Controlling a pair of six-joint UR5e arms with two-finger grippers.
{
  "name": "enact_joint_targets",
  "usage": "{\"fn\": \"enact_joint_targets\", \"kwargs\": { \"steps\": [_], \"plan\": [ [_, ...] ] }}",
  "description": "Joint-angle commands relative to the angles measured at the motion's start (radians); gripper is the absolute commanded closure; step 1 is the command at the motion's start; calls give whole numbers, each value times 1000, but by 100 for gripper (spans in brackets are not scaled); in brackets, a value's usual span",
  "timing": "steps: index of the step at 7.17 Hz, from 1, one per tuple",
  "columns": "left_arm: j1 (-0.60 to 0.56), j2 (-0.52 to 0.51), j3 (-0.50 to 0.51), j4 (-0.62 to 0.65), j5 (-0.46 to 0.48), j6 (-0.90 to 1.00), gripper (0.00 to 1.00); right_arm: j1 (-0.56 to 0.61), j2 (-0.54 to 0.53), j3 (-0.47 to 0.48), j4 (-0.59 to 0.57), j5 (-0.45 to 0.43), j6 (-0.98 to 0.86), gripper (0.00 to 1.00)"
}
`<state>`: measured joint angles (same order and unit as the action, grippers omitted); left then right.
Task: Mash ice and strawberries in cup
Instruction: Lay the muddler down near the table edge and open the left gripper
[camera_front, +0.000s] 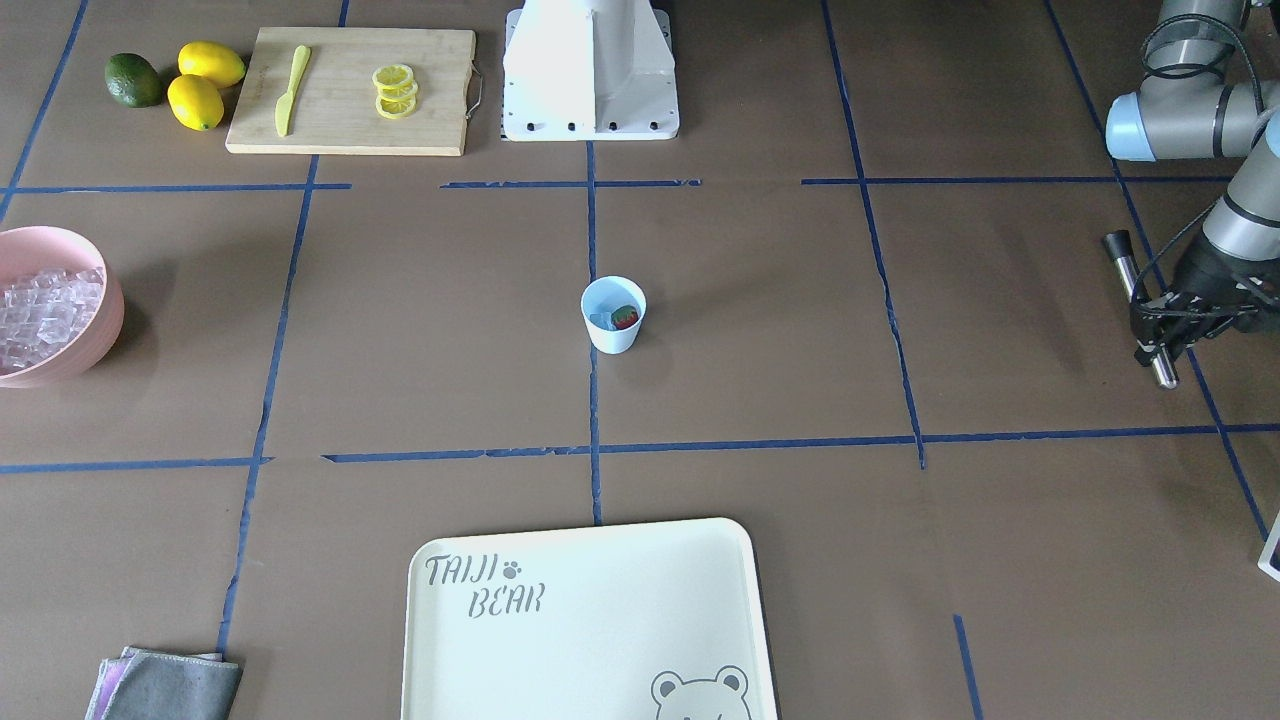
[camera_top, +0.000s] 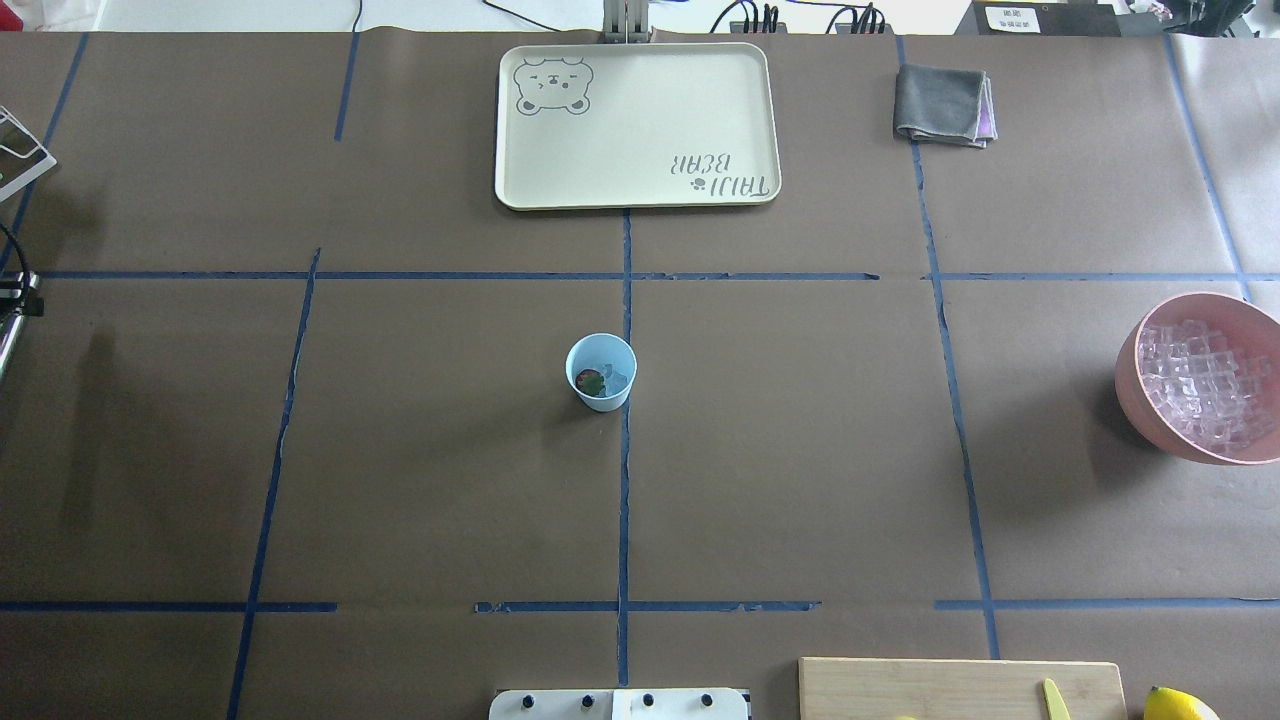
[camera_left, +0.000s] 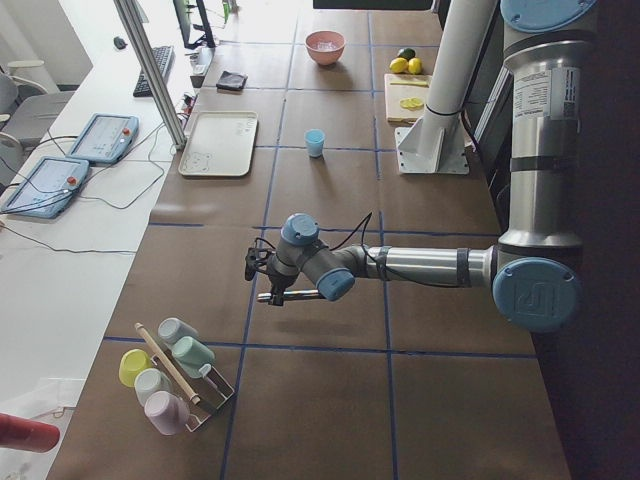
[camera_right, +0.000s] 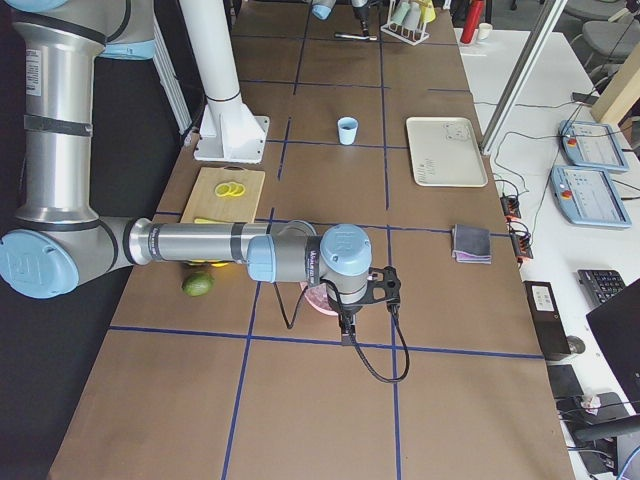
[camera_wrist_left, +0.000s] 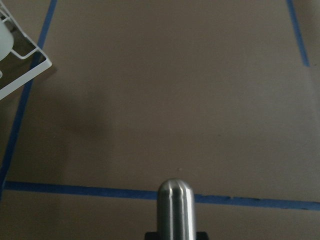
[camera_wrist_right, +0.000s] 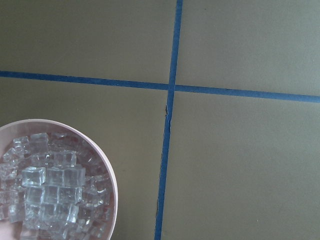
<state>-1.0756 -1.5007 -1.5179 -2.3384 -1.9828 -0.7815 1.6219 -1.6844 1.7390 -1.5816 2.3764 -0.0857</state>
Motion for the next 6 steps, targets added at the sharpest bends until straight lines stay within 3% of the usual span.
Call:
{"fn": "enact_joint_targets", "kwargs": {
  "steps": [1, 2, 6],
  "plan": [
    [0, 25, 73, -56, 1, 103, 100, -1, 0, 1, 3, 0, 0, 1],
    [2, 19, 115, -93, 1, 99, 100, -1, 2, 1, 5, -2, -2, 1],
    [-1, 5, 94, -84, -4, 91, 100, -2, 9, -1, 3, -3, -2, 1]
  ]
}}
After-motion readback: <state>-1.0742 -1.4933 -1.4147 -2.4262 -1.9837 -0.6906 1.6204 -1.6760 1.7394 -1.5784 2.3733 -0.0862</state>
